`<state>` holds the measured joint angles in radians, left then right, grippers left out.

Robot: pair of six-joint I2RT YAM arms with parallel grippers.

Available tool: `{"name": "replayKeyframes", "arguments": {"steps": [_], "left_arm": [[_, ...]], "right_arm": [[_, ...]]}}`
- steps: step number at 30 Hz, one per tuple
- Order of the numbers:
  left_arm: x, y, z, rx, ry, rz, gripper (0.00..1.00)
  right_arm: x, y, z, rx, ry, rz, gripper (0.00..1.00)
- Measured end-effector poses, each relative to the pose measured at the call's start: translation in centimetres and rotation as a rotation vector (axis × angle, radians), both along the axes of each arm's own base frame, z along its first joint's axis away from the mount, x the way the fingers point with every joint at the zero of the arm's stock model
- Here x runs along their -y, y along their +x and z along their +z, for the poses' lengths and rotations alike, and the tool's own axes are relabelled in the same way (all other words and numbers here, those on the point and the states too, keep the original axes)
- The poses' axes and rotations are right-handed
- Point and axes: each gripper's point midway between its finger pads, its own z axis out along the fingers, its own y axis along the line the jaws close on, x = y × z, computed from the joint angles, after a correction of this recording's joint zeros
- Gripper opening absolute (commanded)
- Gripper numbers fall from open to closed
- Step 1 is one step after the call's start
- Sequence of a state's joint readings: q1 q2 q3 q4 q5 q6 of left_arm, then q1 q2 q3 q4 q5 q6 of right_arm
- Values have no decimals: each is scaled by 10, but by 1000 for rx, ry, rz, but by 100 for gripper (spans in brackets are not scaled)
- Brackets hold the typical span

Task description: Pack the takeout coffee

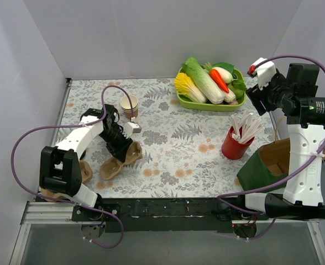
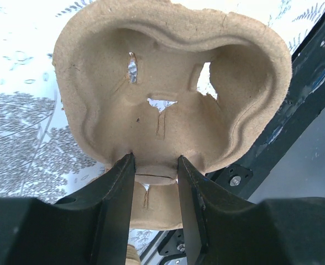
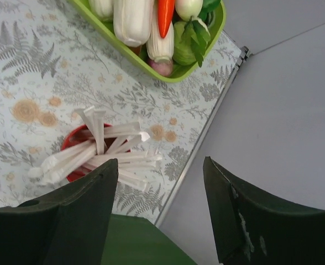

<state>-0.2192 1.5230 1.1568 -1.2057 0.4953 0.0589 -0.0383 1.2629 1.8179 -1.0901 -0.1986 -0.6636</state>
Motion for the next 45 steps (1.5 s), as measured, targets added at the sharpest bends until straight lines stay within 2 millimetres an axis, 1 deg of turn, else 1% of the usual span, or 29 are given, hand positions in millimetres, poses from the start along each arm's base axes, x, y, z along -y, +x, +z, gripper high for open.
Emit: {"name": "replayKeyframes", "arguments": {"steps": [3, 5, 8, 10, 12, 14, 15, 17, 20, 22, 24, 27, 31, 34, 37, 38, 40, 43, 44, 45], "left_arm": [[2, -11, -12, -32, 35, -20, 2], [6, -11, -13, -29, 41, -26, 3], [15, -9, -14, -16, 34, -25, 4], [21, -8, -15, -15, 31, -24, 4], [26, -8, -16, -18, 20, -25, 4], [31, -9, -18, -20, 9, -25, 5], [32, -10, -20, -23, 6, -26, 6], [34, -14, -25, -35, 1, -27, 7], [33, -21, -32, -57, 1, -26, 8], [33, -24, -36, -63, 3, -25, 8], [33, -25, -38, -64, 3, -28, 9], [33, -24, -38, -60, 4, -29, 8], [29, -24, -40, -57, 26, -32, 8], [25, -29, -43, -61, 43, -30, 9], [20, -35, -43, -54, 58, -31, 10], [18, -37, -43, -49, 61, -33, 10], [16, -40, -44, -45, 67, -37, 10], [13, -42, -44, -40, 73, -45, 10], [13, -42, -44, -38, 73, -47, 10], [13, -42, -44, -37, 73, -49, 10]], "right_arm": [[10, -17, -3, -21, -106, 27, 69], [15, -36, -3, -27, -175, 47, 70], [24, -67, -3, 9, -283, 68, 70], [34, -90, -12, 9, -374, 80, 69], [41, -113, -29, -17, -448, 90, 69], [47, -128, -42, -63, -485, 94, 69], [49, -129, -45, -79, -494, 91, 68], [53, -126, -47, -104, -508, 80, 68], [60, -116, -53, -153, -535, 72, 67], [61, -109, -63, -176, -551, 92, 67], [58, -110, -77, -208, -551, 126, 68], [52, -114, -89, -216, -540, 177, 67], [44, -118, -96, -208, -520, 224, 66], [39, -119, -98, -200, -508, 245, 65], [36, -120, -100, -189, -505, 266, 59], [36, -121, -101, -190, -504, 268, 54], [34, -124, -108, -190, -512, 293, 49], [31, -131, -122, -200, -511, 325, 38], [30, -133, -123, -196, -513, 333, 30], [29, -134, -124, -192, -513, 337, 27]]}}
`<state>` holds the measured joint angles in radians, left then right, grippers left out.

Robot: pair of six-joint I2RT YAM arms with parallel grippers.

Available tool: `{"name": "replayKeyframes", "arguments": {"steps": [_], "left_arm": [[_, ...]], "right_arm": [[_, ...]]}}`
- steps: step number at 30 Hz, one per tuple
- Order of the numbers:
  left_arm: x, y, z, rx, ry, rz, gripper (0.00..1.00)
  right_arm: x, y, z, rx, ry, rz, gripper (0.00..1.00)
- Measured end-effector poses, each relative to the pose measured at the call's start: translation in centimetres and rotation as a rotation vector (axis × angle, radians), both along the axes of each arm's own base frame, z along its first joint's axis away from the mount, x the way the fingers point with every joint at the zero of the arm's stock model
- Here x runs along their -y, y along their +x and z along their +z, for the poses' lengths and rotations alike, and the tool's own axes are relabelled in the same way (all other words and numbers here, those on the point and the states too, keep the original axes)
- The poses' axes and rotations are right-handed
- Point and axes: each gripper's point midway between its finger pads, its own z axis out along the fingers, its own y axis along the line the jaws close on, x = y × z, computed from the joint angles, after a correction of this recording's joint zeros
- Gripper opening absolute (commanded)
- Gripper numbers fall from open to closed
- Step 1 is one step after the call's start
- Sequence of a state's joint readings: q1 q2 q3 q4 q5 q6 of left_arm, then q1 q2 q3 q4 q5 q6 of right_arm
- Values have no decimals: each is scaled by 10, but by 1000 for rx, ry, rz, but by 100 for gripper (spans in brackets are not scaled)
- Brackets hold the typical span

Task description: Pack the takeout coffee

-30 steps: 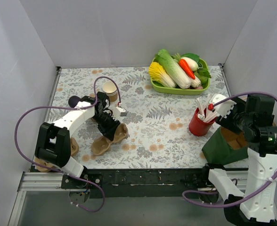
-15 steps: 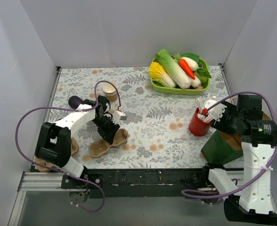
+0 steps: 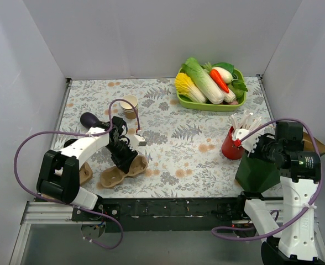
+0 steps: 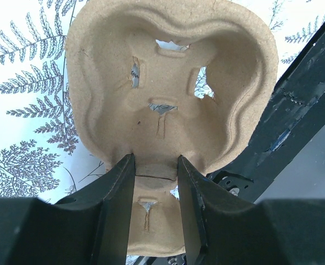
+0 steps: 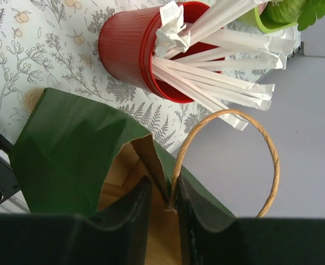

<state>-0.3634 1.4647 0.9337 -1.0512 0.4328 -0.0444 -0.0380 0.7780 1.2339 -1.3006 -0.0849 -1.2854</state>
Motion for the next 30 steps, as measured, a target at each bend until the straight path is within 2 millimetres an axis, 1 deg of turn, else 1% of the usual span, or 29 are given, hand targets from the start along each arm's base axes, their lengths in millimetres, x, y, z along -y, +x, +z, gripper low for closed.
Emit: {"name": "replayKeyframes", "arguments": {"steps": [1, 2, 4, 8, 10, 12, 15, 18, 22, 30], "left_arm": [[0, 0, 0, 1, 0, -3, 10], [0, 0, 0, 2, -1, -4, 11], [0, 0, 0, 3, -1, -6, 11], [0, 0, 0, 3, -1, -7, 11], [0, 0, -1, 2, -1, -7, 11], [0, 0, -1, 3, -1, -9, 11], [0, -1, -2, 3, -1, -10, 11], [0, -1, -2, 3, -1, -10, 11], [-1, -1, -3, -5, 2, -10, 12], [-3, -1, -6, -47, 34, 13, 12]], "right_arm": [[-1, 0, -1, 0, 1, 4, 23], [-1, 0, -1, -1, 2, 7, 13], [-2, 2, -3, -14, 8, 14, 1], [-7, 9, -7, -47, 30, 36, 1], [-13, 13, -4, -48, 52, 55, 1], [-20, 19, 3, -35, 84, 86, 1], [-37, 22, 21, 12, 148, 153, 1], [-64, 19, 42, 77, 228, 272, 1], [-96, 7, 54, 106, 313, 434, 1], [-137, -5, 64, 97, 447, 647, 1]]}}
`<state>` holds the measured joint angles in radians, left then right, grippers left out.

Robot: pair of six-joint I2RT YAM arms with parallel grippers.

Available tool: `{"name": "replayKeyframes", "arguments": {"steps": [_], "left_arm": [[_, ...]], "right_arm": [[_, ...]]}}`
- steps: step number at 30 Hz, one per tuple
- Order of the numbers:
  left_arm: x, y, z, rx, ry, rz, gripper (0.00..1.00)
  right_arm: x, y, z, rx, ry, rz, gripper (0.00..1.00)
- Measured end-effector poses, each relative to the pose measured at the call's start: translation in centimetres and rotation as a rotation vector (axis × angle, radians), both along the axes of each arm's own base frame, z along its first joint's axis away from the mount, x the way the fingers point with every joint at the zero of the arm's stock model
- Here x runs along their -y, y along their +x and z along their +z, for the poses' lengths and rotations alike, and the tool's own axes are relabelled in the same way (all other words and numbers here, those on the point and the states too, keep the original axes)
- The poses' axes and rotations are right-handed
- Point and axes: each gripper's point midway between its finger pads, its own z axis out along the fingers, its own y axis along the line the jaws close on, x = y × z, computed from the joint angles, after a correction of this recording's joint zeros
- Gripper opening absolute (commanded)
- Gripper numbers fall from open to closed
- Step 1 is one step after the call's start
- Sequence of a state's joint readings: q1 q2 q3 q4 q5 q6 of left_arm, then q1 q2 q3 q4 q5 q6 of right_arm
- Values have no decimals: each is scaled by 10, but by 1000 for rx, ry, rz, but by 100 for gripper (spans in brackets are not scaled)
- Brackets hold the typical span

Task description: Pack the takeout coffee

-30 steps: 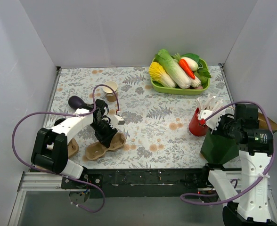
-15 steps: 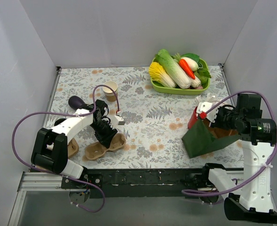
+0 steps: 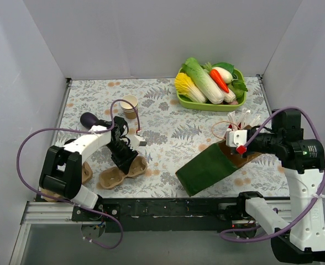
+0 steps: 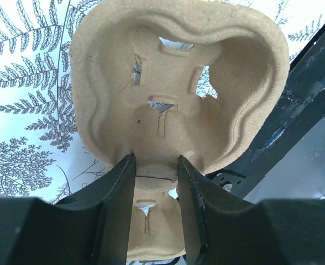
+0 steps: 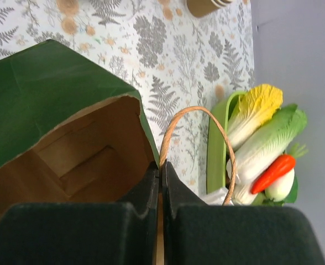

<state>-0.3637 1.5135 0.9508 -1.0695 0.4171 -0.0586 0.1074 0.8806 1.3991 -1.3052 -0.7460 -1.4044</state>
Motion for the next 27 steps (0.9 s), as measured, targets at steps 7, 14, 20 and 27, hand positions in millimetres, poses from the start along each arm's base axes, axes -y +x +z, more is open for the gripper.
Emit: {"name": "replayKeyframes", "arguments": {"steps": [7, 14, 20, 27], "left_arm": [[-4, 0, 1, 4, 38, 64, 12], [-23, -12, 2, 52, 113, 114, 12], [-37, -11, 5, 89, 176, 194, 13], [-42, -9, 5, 101, 198, 237, 14]], "right_arm": [[-44, 2, 3, -13, 116, 135, 1], [-112, 51, 9, -238, 142, 18, 1], [-123, 111, -21, -387, 122, -283, 1], [-111, 134, -7, -401, 125, -481, 1]]}}
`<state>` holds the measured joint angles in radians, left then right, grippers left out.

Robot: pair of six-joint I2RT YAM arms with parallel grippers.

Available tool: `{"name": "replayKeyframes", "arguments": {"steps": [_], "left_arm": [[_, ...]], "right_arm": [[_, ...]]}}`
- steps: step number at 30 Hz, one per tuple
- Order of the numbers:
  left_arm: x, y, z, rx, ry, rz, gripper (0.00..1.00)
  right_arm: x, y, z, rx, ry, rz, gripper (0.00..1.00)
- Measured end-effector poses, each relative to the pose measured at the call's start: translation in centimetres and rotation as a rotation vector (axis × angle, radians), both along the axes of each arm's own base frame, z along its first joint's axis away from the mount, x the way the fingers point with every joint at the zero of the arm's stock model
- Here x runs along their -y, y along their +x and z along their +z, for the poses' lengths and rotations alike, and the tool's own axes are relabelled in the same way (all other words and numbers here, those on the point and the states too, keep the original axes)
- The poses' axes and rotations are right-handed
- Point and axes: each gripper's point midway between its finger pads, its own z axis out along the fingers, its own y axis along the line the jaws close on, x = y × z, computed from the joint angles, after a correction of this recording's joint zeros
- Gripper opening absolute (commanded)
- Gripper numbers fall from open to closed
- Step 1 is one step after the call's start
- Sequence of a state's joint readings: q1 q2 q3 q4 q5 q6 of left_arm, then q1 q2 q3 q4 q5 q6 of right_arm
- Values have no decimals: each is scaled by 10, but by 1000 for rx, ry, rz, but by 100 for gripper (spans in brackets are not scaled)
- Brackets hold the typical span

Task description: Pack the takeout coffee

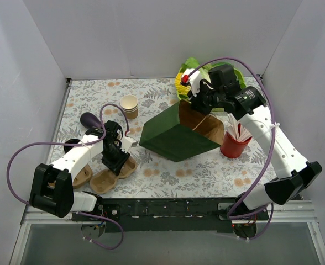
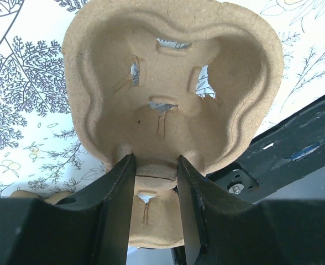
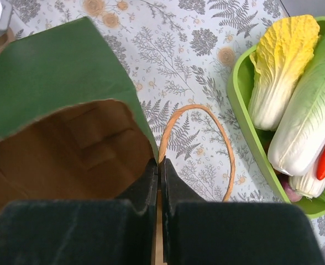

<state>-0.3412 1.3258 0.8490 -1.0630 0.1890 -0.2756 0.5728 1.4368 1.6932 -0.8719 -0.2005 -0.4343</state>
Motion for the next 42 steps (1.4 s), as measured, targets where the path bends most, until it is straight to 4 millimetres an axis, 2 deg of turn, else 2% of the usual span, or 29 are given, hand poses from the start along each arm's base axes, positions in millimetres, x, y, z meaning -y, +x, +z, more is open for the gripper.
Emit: {"name": "replayKeyframes", "arguments": {"steps": [7, 9, 10, 12, 13, 15, 18, 20, 24, 28, 31, 34, 37, 42], "left_arm": [[-1, 7, -1, 24, 1, 27, 14], [0, 9, -1, 31, -2, 30, 14], [0, 10, -1, 34, -3, 31, 14], [1, 12, -1, 44, -7, 33, 20], [1, 13, -1, 46, -8, 33, 26], [2, 15, -1, 51, -11, 38, 43], [4, 18, -1, 63, -16, 49, 60], [4, 19, -1, 69, -19, 55, 67], [7, 26, 5, 95, -33, 81, 71], [12, 44, 26, 188, -71, 103, 72], [12, 55, 47, 266, -94, 128, 72], [6, 54, 58, 298, -101, 160, 72], [-1, 44, 63, 287, -94, 192, 72], [-10, 28, 59, 255, -83, 220, 72]], "right_arm": [[-5, 21, 3, -34, -10, -94, 1], [-7, 24, 0, -47, -12, -103, 10], [-8, 25, -2, -55, -12, -106, 22], [-12, 25, -5, -71, -7, -100, 31], [-14, 25, -6, -76, -5, -96, 37], [-19, 27, -4, -86, 4, -86, 43], [-32, 37, 11, -65, 46, -69, 49], [-39, 43, 28, -32, 84, -56, 51], [-49, 46, 66, 51, 172, -18, 55], [-48, 43, 86, 111, 223, -2, 55], [-36, 41, 91, 137, 224, -5, 54], [-26, 43, 87, 130, 213, -1, 55], [-22, 45, 71, 87, 193, 4, 56], [-37, 54, 36, -13, 181, 57, 56]]}}
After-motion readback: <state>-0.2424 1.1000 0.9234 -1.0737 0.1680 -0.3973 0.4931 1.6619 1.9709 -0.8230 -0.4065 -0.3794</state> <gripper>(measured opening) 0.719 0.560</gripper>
